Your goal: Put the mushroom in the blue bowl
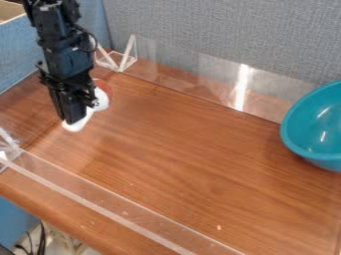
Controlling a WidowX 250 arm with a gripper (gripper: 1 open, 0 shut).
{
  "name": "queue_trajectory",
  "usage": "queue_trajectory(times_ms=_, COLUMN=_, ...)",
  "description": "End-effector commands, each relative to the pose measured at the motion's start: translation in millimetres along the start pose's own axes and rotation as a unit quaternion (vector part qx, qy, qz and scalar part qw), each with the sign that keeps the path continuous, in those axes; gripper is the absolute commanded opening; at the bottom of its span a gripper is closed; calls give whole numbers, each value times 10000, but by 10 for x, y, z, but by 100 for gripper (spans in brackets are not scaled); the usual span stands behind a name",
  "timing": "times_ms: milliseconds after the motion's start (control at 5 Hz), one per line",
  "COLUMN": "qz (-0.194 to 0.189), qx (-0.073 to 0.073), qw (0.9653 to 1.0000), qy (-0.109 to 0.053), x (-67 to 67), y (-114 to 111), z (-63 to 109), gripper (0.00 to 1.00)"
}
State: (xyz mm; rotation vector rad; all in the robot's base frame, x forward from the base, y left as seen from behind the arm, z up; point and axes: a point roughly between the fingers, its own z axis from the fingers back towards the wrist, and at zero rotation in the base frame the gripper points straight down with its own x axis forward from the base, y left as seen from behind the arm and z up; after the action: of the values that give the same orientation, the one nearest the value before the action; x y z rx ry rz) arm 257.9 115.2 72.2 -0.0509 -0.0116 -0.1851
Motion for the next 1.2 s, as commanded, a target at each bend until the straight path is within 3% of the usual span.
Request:
queue_trajectory(times_ms=0, qz=55, qx=112, qw=9998, qy=-131, x=1, y=77, z=65, gripper=0)
queue_trajectory(times_ms=600, qz=92, qx=111, qw=9998, qy=-107, x=-9, y=138, z=19, gripper=0)
queue_trajectory(times_ms=800, qz=-54, qx=120, qw=9990, qy=-434, x=11, y=-44, z=388, gripper=0)
queue_trajectory(times_ms=1000, qz=-289, qx=126, qw=9961, qy=-826, x=76, y=-333, z=878, gripper=0)
